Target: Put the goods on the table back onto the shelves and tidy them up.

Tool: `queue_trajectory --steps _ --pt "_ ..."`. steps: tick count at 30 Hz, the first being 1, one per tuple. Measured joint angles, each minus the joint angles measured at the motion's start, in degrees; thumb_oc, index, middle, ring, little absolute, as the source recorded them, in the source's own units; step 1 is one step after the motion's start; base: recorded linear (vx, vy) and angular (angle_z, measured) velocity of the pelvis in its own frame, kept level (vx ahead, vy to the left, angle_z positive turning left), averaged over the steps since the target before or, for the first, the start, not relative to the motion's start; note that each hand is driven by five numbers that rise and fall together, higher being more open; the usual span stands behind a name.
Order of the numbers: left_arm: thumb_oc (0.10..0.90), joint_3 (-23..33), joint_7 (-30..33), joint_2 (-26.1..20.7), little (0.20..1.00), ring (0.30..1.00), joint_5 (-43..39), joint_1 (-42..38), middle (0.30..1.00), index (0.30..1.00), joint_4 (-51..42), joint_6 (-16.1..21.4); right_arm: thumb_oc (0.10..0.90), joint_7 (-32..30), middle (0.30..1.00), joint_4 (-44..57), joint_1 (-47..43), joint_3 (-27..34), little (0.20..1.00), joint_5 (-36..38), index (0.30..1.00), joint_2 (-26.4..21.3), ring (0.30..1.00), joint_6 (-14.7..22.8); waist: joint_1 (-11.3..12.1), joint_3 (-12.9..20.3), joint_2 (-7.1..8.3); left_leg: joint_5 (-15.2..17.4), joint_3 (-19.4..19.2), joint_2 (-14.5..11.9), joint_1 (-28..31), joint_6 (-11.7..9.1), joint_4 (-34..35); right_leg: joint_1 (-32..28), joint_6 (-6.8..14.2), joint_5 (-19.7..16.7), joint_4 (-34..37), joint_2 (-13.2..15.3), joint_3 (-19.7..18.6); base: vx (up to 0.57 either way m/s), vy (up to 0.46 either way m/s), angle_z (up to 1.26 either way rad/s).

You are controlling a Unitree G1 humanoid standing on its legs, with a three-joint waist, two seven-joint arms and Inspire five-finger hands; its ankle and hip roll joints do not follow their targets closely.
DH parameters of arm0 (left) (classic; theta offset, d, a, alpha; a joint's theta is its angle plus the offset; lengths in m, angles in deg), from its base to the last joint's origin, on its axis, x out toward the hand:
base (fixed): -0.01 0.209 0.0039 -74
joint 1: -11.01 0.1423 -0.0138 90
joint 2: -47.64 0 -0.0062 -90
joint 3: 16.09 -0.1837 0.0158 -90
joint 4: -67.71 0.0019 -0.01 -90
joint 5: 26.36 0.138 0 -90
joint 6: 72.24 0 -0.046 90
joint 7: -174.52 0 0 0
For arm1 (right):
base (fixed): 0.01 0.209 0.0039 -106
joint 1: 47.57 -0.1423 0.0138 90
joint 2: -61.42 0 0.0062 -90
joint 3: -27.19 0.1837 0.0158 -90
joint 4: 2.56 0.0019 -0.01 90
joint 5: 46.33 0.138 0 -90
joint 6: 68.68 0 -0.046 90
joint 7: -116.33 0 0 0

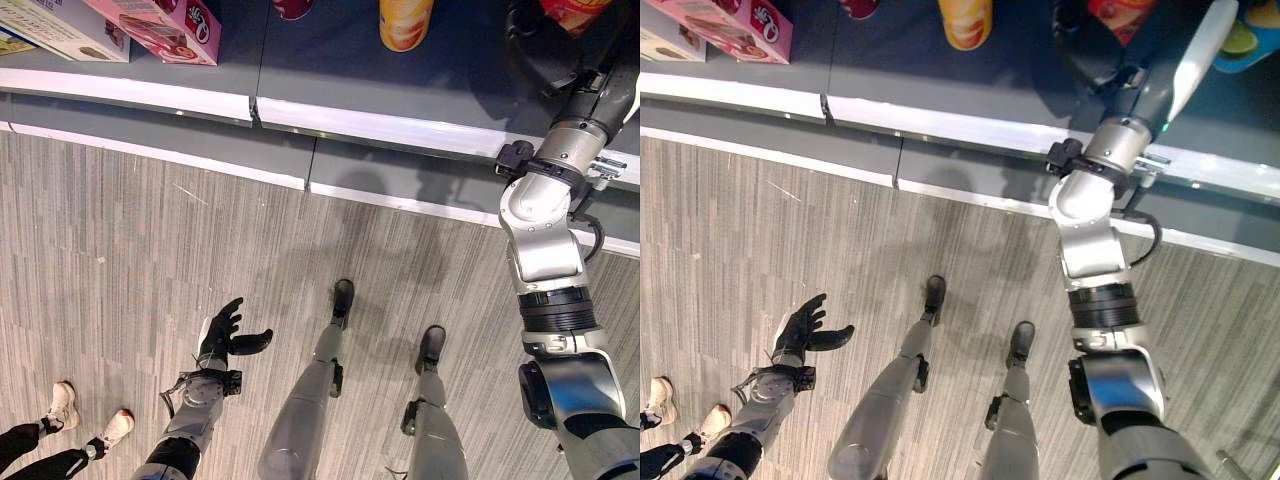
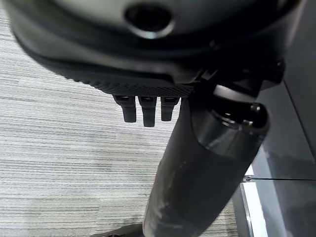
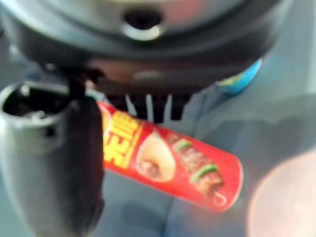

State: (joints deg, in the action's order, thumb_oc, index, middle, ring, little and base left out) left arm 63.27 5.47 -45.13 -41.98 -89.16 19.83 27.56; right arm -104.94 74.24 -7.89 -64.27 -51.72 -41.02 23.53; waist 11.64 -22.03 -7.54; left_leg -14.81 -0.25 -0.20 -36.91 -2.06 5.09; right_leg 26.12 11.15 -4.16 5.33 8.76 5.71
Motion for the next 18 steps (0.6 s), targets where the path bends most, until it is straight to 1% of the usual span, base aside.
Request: queue_trajectory --steps 8,13,18 --pt "0.800 -0.01 0.00 0.00 0.900 0.900 -0.02 0.01 0.900 0.900 -0.06 -0.16 0.800 2.28 0.900 -0.01 0.12 -0.49 0.900 1.29 0.900 0.00 0.900 0.10 0.01 0.00 0.01 0.00 0.02 -0.08 0.48 0.00 0.00 -0.49 0.00 0.00 0.00 -0.08 0.03 0.00 0.000 0.00" --pt "0.800 0.00 0.00 0.00 0.900 0.900 -0.03 0.28 0.900 0.900 -0.02 -0.17 0.800 2.97 0.900 -0.11 0.81 -0.57 0.900 2.21 0.900 -0.04 0.900 0.13 -0.07 0.47 0.96 0.00 -0.02 -0.15 0.56 0.00 0.00 -0.52 0.00 0.00 0.00 -0.14 0.02 0.00 0.000 0.00" --pt "0.800 -0.02 0.00 0.00 0.900 0.900 -0.03 0.82 0.900 0.900 -0.03 -0.17 0.800 3.34 0.900 -0.81 0.87 -0.54 0.900 2.11 0.900 -0.08 0.900 0.13 -0.11 0.50 1.03 0.00 -0.01 -0.12 0.56 0.00 0.00 -0.52 -0.02 -0.02 0.00 -0.12 0.03 0.00 0.000 0.00"
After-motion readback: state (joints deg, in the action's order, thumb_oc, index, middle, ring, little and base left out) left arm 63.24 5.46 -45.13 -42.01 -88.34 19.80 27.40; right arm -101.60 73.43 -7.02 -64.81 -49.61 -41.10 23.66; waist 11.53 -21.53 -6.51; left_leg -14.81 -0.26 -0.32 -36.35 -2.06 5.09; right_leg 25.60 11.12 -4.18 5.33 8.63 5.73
